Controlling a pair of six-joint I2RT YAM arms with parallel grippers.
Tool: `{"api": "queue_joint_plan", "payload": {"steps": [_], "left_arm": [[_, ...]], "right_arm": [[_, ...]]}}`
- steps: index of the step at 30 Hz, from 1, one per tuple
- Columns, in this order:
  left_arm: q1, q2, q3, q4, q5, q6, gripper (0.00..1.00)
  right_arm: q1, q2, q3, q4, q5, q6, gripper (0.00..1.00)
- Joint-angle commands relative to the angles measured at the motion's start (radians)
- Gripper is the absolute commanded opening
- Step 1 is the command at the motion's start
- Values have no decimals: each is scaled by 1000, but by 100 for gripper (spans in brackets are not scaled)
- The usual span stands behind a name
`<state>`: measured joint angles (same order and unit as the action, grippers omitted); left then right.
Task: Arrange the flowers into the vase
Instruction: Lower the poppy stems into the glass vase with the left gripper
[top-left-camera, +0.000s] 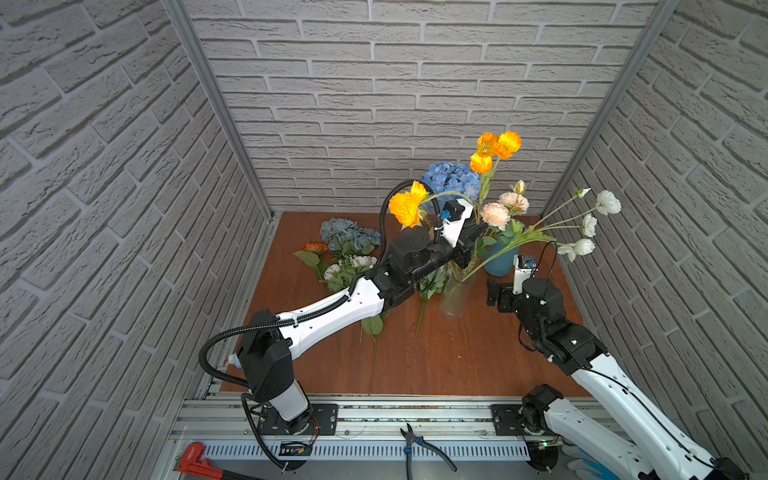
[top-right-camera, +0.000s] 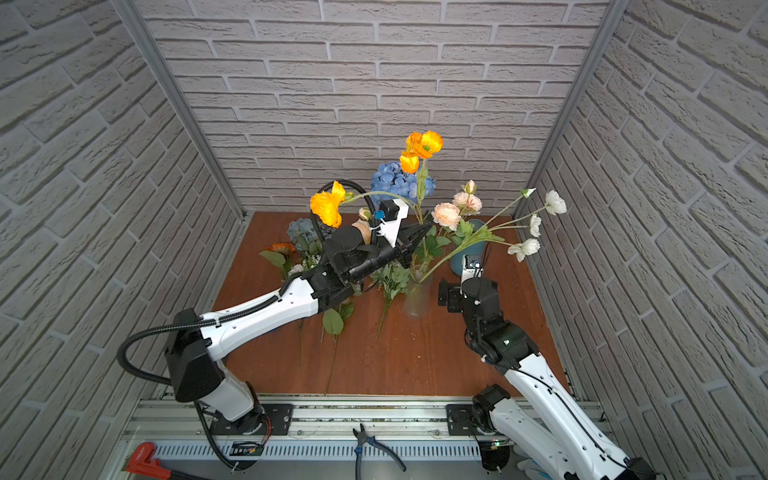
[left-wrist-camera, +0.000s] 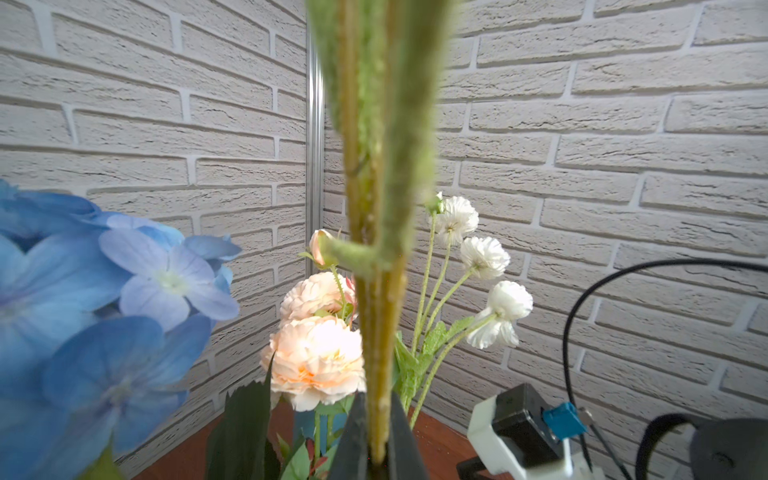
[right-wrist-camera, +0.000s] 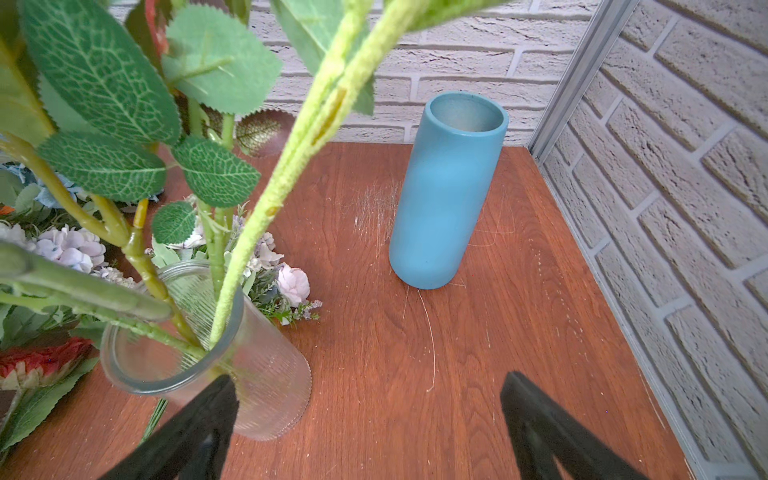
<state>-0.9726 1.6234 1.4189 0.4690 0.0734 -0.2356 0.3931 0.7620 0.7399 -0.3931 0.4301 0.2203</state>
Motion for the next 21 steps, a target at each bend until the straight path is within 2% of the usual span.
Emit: {"api": "queue_joint_plan", "payload": {"steps": [1, 6, 15, 16, 19, 21], "left_arm": [[-18, 13, -40, 61, -54, 8, 0], [-29, 26, -85, 75, -116, -8, 0], [-44, 78, -125, -29, -173, -35, 0], [-44, 78, -129, -38, -173, -40, 13], [-44, 78, -134, -52, -171, -57, 66], [-46, 72, -134, -60, -171, -62, 93]], "right_arm": [[-7, -2, -11, 58, -7, -16, 100], [-10, 6, -10, 59, -13, -20, 100], [-11, 0, -1, 54, -12, -24, 100], [-11, -1, 0, 53, -13, -25, 100], [-11, -4, 5, 47, -13, -27, 100], [-11, -7, 8, 43, -13, -25, 100]]}}
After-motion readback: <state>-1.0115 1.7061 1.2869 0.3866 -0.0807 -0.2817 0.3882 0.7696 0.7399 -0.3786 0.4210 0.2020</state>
